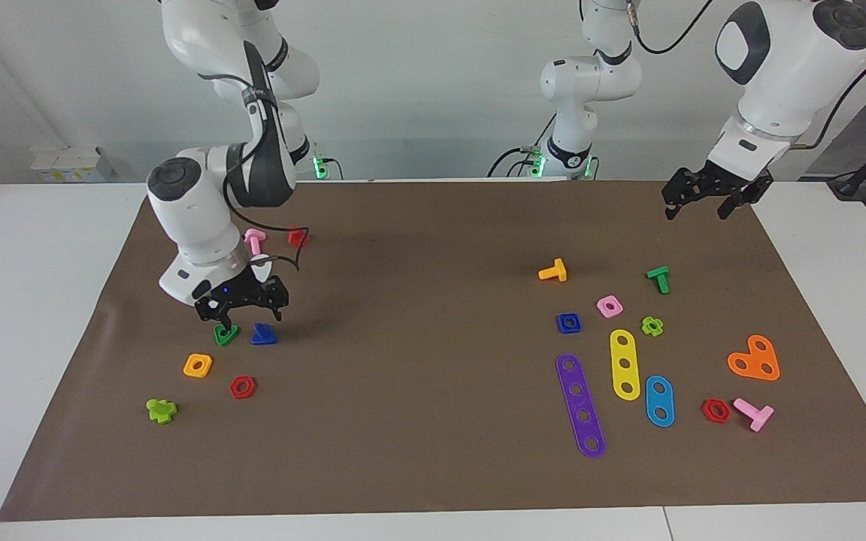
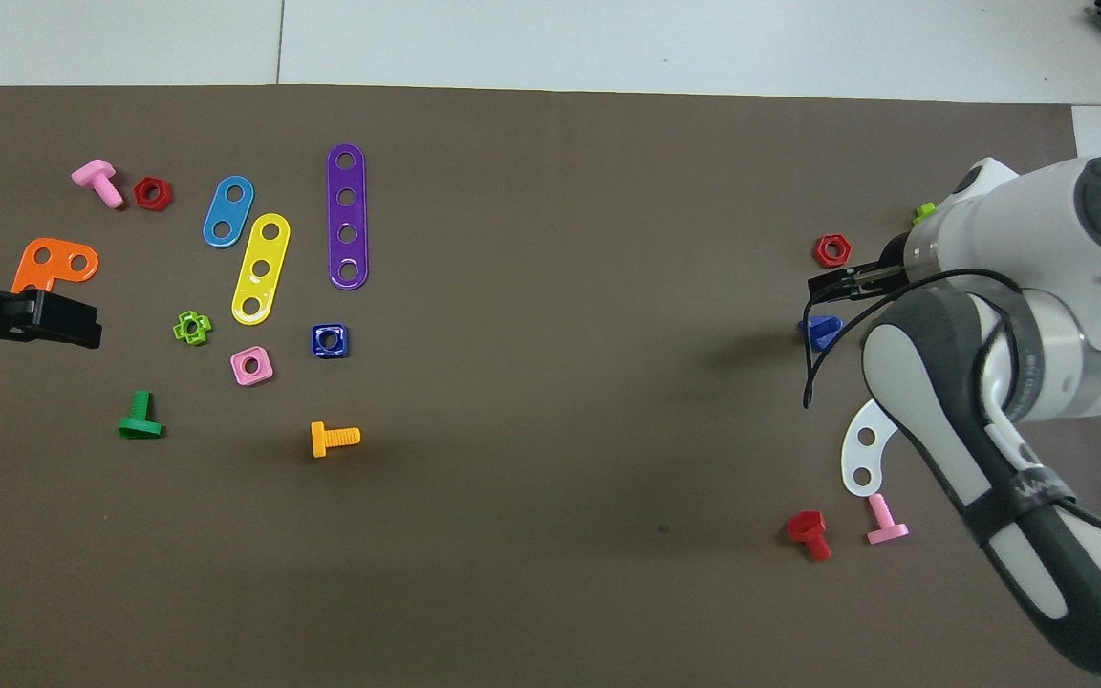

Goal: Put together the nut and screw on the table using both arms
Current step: 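Reach the right gripper to the blue bolt and grasp it, then carry the blue bolt with the right gripper to the mat centre, then withdraw the right gripper while the left gripper reaches the blue nut, then grasp the blue square nut with the left gripper and lift it, then carry the blue nut with the left gripper over the blue bolt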

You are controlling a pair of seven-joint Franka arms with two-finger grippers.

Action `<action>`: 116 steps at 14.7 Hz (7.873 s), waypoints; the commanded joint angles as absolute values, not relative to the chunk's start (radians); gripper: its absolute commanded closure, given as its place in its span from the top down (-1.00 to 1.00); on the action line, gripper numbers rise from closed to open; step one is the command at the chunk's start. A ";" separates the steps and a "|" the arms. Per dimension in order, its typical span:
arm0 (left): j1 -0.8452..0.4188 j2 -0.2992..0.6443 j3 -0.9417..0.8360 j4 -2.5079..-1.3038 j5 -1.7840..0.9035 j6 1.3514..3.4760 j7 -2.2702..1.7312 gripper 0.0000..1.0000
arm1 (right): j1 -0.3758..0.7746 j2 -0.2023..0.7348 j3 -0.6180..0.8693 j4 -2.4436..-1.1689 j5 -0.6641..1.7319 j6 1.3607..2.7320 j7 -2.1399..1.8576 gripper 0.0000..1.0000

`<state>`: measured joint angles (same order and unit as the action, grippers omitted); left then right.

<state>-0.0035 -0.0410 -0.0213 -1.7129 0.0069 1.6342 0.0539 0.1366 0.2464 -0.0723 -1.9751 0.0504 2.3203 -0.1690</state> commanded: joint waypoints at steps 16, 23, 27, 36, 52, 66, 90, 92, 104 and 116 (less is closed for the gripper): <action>0.003 -0.048 -0.025 -1.724 0.023 1.651 0.043 1.00 | 0.106 0.245 -0.066 -2.118 0.103 2.462 -0.319 -0.13; 0.002 -0.048 -0.025 -1.724 0.023 1.649 0.043 1.00 | 0.106 0.247 -0.066 -2.100 0.104 2.436 -0.307 -1.00; 0.002 -0.048 -0.025 -1.724 0.023 1.651 0.043 1.00 | 0.123 0.221 -0.064 -1.984 0.107 2.297 -0.188 -1.00; 0.003 -0.048 -0.025 -1.724 0.023 1.651 0.043 1.00 | 0.443 0.245 -0.064 -1.724 0.023 2.161 0.472 -1.00; 0.000 -0.049 -0.026 -1.726 0.023 1.635 0.040 1.00 | 0.752 0.568 -0.063 -1.609 -0.127 2.430 0.998 -1.00; -0.063 0.004 -0.031 -1.741 -0.006 1.718 -0.036 1.00 | 0.551 0.240 -0.074 -1.657 -0.114 2.099 0.795 1.00; -0.253 0.279 -0.031 -2.048 -0.005 2.341 -0.256 0.45 | -0.003 -0.061 -0.066 -1.649 -0.005 1.545 -0.020 1.00; -0.252 0.279 -0.031 -2.048 -0.005 2.347 -0.255 0.36 | 0.002 -0.054 -0.063 -1.599 0.001 1.540 -0.015 1.00; -0.253 0.279 -0.031 -2.074 -0.005 2.364 -0.245 0.00 | 0.015 -0.077 -0.049 -1.635 -0.003 1.539 0.022 1.00; -0.305 0.311 -0.029 -1.883 -0.034 2.159 -0.274 -0.42 | 0.014 -0.078 -0.049 -1.640 -0.002 1.560 0.023 1.00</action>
<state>-0.2542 0.2974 -0.0453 -1.9671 -0.0061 2.2579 -0.2420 0.0206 -0.0560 -0.0557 -1.6136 -0.0123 1.5460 0.0083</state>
